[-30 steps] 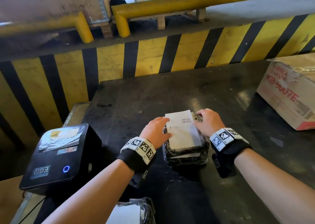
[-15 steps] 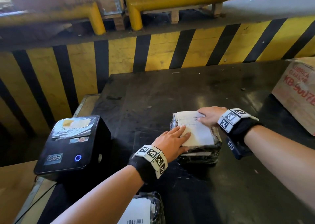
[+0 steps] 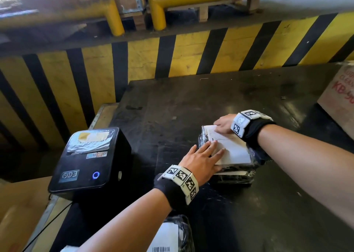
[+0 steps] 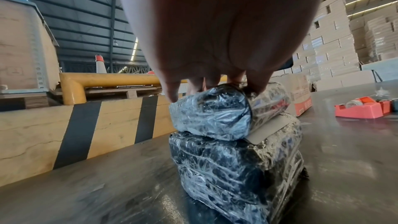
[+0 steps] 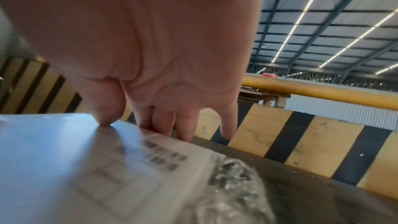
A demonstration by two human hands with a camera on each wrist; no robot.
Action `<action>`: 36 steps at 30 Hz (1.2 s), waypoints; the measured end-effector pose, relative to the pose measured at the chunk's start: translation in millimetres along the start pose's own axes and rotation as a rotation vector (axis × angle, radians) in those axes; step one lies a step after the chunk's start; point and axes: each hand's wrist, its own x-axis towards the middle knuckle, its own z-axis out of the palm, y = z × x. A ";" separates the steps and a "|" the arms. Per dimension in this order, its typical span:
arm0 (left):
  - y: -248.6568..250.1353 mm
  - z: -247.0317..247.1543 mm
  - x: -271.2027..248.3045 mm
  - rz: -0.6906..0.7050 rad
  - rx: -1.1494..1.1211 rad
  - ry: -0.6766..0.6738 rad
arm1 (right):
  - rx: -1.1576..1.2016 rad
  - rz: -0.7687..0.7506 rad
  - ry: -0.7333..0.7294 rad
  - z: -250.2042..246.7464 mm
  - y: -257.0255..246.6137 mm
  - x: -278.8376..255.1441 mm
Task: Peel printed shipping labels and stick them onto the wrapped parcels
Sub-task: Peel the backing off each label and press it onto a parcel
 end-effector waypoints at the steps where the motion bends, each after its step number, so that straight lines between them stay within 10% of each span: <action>1: 0.3 -0.3 0.5 0.000 -0.002 -0.003 | 0.009 0.015 0.003 -0.9 4.4 1.0; 17: 2.7 -6.4 1.5 -0.030 -0.019 -0.047 | -0.022 0.181 0.082 18.0 41.4 -28.0; 22: 4.0 -12.0 1.5 -0.026 0.002 -0.065 | -0.020 -0.024 0.067 32.6 13.1 -25.5; 30: 8.6 -16.2 0.3 -0.062 -0.024 -0.102 | 0.123 0.209 0.122 34.6 51.4 -32.6; 36: 6.4 -12.9 2.7 -0.036 -0.014 -0.082 | 0.052 -0.021 0.154 44.2 7.6 -38.8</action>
